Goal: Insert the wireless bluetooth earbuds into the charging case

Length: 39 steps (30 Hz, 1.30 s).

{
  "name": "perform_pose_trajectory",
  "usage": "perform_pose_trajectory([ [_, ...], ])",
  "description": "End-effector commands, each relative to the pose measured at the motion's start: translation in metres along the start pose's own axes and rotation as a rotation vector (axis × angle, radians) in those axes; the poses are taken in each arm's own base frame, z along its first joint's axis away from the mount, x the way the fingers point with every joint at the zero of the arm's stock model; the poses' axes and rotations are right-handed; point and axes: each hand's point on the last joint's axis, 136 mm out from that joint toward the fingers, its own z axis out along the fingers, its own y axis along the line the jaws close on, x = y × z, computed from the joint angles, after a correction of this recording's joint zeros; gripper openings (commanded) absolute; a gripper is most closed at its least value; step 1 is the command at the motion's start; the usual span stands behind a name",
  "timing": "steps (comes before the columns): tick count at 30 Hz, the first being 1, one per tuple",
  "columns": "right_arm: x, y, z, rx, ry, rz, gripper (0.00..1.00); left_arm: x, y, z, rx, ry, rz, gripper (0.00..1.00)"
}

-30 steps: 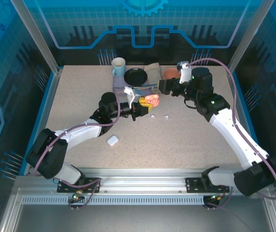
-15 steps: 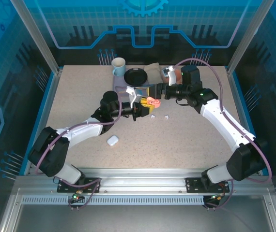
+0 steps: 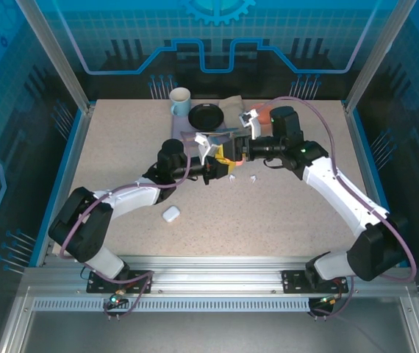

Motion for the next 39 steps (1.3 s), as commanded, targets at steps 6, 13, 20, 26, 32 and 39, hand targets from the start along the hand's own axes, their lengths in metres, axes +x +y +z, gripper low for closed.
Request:
perform_pose_trajectory([
  [6, 0.014, 0.012, -0.025, 0.027, -0.03, 0.042, 0.66, -0.026, 0.013, 0.001, -0.06, -0.075, 0.03, 0.0],
  [13, 0.002, -0.04, -0.055, 0.249, -0.147, 0.147, 0.69, -0.01, 0.03, -0.005, -0.142, -0.031, -0.082, 0.0],
  [20, 0.025, -0.085, -0.058, 0.371, -0.151, 0.27, 0.69, 0.046, 0.088, -0.023, -0.424, 0.105, -0.468, 0.0],
  [26, 0.037, -0.098, -0.057, 0.426, -0.148, 0.288, 0.68, 0.126, 0.132, -0.048, -0.585, 0.279, -0.919, 0.0],
  [32, 0.048, -0.105, -0.054, 0.455, -0.128, 0.286, 0.68, 0.168, 0.144, -0.039, -0.542, 0.375, -1.078, 0.0],
  [39, 0.053, -0.105, -0.05, 0.464, -0.116, 0.278, 0.68, 0.194, 0.152, -0.038, -0.568, 0.473, -1.129, 0.04],
])
